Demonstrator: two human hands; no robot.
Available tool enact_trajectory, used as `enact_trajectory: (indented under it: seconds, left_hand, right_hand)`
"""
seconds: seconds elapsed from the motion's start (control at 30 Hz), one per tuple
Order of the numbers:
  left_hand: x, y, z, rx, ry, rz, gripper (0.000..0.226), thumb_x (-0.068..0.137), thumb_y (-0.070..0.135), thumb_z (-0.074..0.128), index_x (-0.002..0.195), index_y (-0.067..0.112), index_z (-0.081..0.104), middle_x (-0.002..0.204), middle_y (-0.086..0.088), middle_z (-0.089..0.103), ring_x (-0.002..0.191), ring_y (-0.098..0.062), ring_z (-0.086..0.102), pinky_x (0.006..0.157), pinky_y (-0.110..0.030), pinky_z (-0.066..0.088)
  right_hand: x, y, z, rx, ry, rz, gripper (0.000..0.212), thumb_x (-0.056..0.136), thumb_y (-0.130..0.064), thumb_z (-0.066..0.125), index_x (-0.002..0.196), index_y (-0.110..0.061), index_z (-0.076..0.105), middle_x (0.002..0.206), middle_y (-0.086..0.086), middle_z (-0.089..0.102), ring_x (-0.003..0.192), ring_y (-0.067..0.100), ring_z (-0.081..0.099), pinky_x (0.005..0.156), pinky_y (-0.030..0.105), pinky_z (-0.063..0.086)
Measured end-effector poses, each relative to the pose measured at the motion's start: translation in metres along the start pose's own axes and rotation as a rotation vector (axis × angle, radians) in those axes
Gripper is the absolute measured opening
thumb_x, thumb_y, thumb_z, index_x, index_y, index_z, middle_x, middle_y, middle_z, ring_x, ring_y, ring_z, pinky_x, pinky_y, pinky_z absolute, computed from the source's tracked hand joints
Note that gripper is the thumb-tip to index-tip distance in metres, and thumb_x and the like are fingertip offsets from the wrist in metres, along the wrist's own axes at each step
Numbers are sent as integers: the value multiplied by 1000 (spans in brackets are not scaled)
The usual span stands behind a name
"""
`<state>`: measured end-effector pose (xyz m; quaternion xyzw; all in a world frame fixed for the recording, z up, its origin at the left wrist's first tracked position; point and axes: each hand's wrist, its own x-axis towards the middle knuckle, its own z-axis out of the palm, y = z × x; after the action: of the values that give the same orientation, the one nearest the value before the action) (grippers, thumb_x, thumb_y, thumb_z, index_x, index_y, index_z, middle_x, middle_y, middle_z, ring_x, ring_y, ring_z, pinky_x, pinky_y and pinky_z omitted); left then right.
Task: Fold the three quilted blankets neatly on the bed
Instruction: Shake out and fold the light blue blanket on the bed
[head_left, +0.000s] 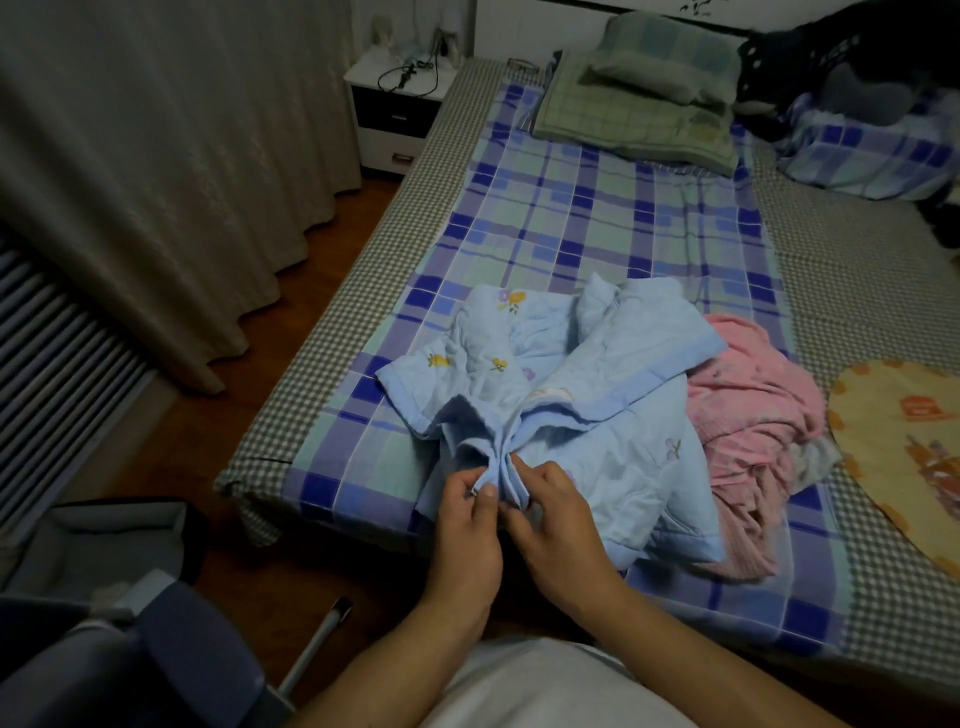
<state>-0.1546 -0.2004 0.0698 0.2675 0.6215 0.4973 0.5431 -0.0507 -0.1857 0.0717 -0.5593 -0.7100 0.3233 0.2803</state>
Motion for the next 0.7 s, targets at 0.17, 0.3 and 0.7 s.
enact_trajectory:
  seconds: [0.17, 0.3, 0.7]
  left_hand:
    - [-4, -3, 0, 29, 70, 49, 22, 104, 12, 45, 101, 30, 58, 106, -7, 69, 100, -27, 66, 93, -52, 53]
    - [-12, -1, 1, 56, 25, 112, 16, 104, 11, 45, 103, 22, 57, 101, -6, 70, 93, -19, 68, 85, -37, 55]
    - [-16, -7, 4, 17, 7, 62, 15, 104, 16, 45, 104, 24, 59, 97, -9, 72, 93, -24, 70, 87, -47, 57]
  right_hand:
    - [3, 9, -6, -66, 339, 137, 41, 91, -25, 40, 127, -19, 60, 85, -7, 39, 72, 3, 46, 65, 13, 32]
    - [-10, -5, 3, -89, 160, -26, 29, 97, -31, 44, 118, -23, 61, 90, -11, 39, 79, 5, 48, 70, 23, 40]
    - [-17, -12, 6, -243, 152, -59, 25, 98, -29, 43, 113, -20, 60, 86, -5, 38, 77, 11, 43, 67, 33, 42]
